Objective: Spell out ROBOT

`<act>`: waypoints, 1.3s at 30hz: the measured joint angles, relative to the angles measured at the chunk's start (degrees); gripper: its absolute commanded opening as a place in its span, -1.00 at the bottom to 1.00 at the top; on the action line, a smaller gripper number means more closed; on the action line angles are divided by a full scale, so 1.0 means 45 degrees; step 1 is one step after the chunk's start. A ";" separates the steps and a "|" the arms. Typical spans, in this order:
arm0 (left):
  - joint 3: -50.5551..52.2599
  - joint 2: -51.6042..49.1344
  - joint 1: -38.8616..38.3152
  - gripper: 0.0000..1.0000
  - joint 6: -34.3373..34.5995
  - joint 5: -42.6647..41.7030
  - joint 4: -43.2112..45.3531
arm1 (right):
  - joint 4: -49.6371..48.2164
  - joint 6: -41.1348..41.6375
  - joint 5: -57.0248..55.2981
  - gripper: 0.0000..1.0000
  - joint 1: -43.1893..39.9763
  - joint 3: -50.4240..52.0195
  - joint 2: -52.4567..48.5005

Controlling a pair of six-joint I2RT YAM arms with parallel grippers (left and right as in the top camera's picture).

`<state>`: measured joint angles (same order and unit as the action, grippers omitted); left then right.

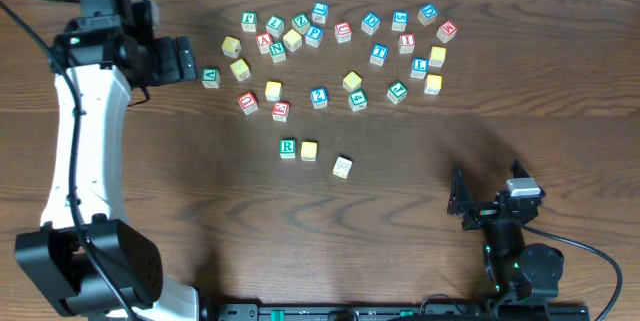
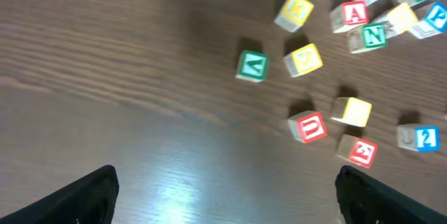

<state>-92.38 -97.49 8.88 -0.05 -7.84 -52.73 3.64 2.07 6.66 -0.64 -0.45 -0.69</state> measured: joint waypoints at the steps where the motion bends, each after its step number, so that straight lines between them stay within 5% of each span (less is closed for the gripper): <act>1: 0.0000 0.0000 0.0092 0.96 0.0000 0.0000 -0.0073 | 0.0000 0.0000 -0.0005 0.99 0.0000 0.0000 0.0000; 39: 0.0000 0.0000 0.0345 0.95 0.0005 -0.0005 -0.0185 | 0.0000 0.0000 -0.0005 0.99 0.0000 0.0000 0.0000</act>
<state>-92.38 -97.49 10.44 -0.03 -7.86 -53.56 3.64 2.07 6.63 -0.64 -0.45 -0.69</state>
